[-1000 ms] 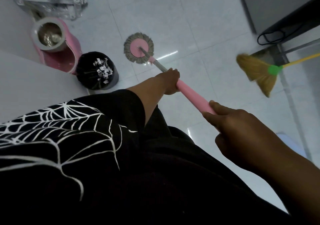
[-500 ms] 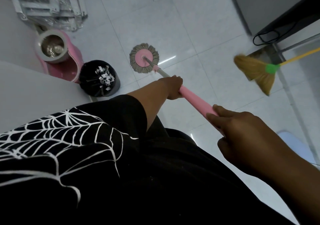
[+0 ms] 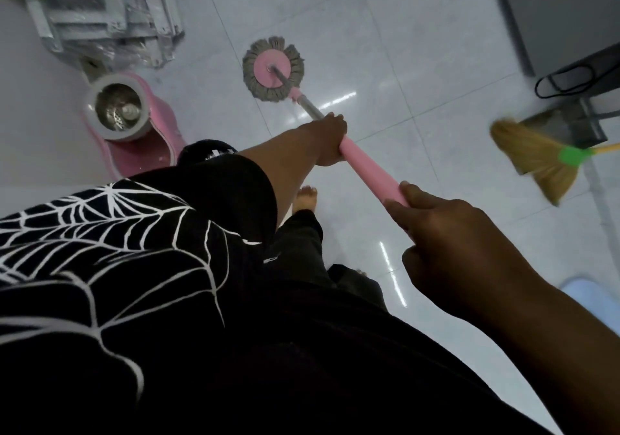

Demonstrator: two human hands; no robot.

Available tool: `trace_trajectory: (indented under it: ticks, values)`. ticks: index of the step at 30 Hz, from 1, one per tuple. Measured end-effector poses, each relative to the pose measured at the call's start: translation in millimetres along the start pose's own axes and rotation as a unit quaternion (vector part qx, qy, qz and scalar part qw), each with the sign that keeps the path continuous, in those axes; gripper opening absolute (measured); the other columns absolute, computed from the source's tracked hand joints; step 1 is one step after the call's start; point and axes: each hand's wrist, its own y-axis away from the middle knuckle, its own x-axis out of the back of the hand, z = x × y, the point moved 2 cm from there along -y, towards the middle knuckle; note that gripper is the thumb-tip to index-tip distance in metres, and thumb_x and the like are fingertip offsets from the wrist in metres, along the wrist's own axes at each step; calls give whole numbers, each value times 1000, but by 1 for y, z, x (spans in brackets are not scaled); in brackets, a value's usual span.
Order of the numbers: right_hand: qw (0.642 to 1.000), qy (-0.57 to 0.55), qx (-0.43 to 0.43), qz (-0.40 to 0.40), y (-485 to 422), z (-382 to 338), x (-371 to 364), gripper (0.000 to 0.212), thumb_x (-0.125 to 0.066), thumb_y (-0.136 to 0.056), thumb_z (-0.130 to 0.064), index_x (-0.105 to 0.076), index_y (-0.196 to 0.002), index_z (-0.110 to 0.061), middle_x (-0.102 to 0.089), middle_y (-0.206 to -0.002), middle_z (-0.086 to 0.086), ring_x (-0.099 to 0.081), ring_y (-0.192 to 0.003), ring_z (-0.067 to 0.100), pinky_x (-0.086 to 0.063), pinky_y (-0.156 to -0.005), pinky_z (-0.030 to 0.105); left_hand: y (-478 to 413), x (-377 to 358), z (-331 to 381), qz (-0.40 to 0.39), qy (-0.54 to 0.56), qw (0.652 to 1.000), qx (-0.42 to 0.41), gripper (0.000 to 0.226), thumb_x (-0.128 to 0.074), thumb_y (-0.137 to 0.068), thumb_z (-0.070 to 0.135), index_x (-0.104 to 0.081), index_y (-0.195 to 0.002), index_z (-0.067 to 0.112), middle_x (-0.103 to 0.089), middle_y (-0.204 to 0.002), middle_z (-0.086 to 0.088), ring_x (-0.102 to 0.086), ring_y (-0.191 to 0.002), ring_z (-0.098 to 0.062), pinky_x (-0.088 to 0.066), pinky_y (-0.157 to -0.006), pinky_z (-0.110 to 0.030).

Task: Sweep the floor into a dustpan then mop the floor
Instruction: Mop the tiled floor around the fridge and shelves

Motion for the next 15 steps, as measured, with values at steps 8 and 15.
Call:
trace_trajectory:
  ticks: [8, 15]
  values:
    - [998, -25, 16, 56, -102, -14, 28, 48, -56, -80, -7, -58, -127, -13, -53, -136, 10, -63, -90, 30, -47, -75, 27, -56, 60, -70, -17, -59, 997, 41, 57, -64, -90, 35, -42, -130, 0, -46, -131, -18, -54, -117, -32, -48, -95, -46]
    - [997, -34, 29, 64, -128, -7, 30, 45, -58, -82, -9, -57, -127, -11, -55, -131, 11, -62, -89, 29, -39, -71, 24, -75, 74, -81, -22, -104, 993, 55, 50, -58, -93, 29, -44, -130, -3, -43, -134, -20, -46, -125, -33, -44, -101, -51]
